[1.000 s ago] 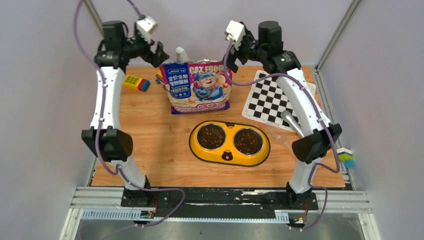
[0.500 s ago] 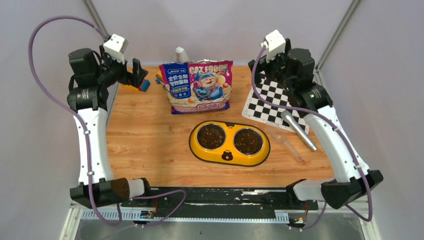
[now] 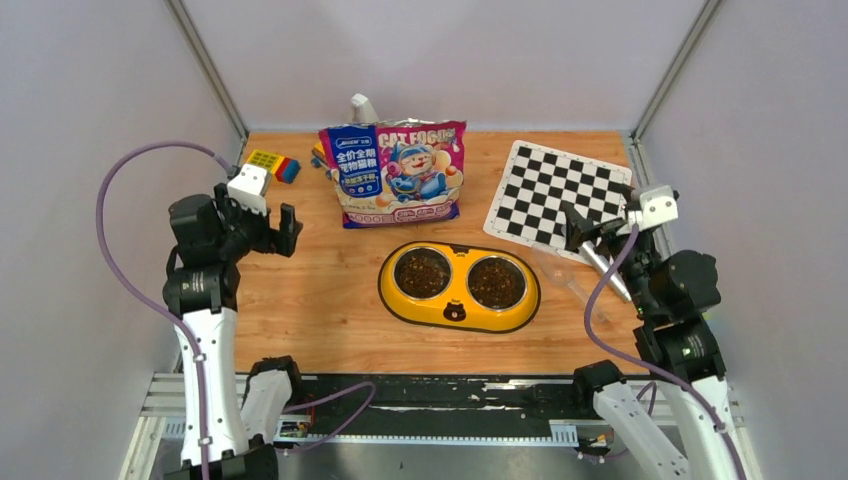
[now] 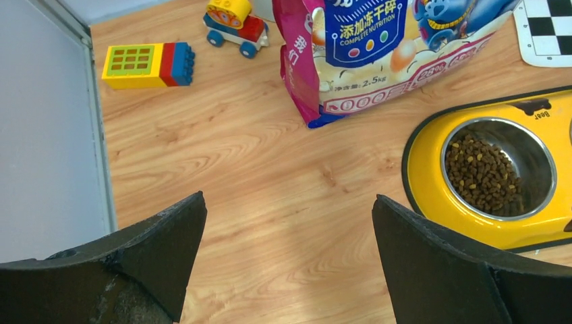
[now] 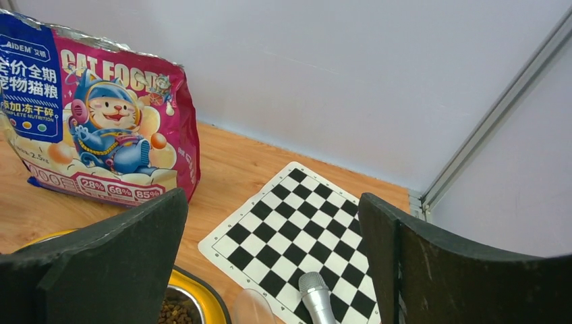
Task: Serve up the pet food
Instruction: Reset both arms
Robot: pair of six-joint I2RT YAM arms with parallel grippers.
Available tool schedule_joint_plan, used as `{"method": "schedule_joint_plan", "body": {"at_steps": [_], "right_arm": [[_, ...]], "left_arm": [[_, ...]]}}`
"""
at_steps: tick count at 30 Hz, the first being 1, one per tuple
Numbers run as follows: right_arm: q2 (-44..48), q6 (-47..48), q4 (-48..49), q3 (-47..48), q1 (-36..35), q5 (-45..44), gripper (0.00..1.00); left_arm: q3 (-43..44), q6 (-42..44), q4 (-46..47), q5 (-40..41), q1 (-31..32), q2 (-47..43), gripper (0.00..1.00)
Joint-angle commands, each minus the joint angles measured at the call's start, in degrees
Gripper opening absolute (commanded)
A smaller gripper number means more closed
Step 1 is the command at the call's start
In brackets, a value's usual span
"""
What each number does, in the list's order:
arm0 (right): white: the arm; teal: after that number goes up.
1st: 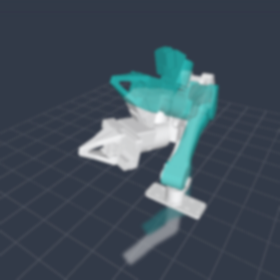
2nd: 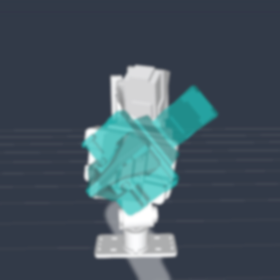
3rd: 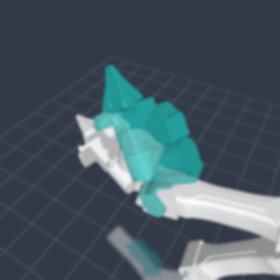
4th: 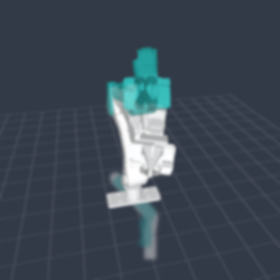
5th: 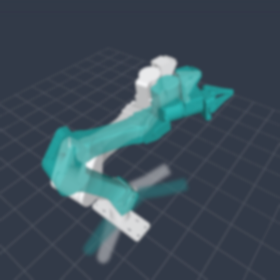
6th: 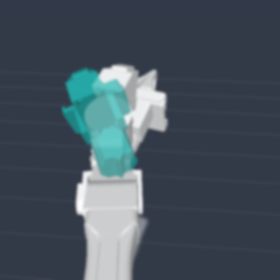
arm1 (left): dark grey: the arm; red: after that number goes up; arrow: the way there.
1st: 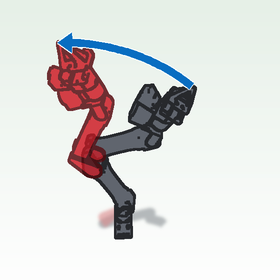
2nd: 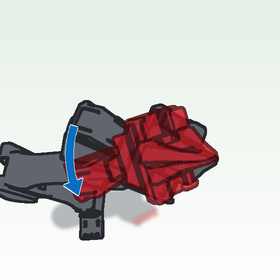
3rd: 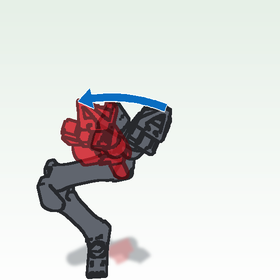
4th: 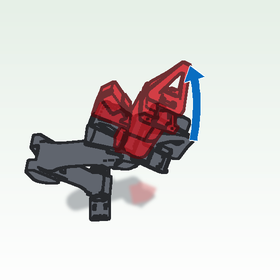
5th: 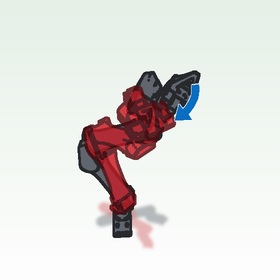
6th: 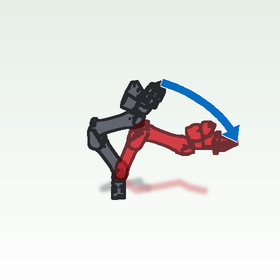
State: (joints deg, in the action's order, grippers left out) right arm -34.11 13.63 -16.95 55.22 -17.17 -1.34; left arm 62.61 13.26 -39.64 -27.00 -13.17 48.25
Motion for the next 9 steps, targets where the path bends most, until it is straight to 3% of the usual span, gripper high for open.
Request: {"method": "schedule_joint_plan", "body": {"at_steps": [1,9], "right_arm": [[4.5,-3.8,3.1,-5.5,3.2,4.2,1.0],[7.5,-7.9,6.5,-8.7,6.5,-3.6,1.0]], "left_arm": [[-2.6,-0.9,5.7,0.3,-0.3,-4.7,1.0],[-1.9,0.1,1.8,2.8,-0.3,-10.4,1.0]]}}
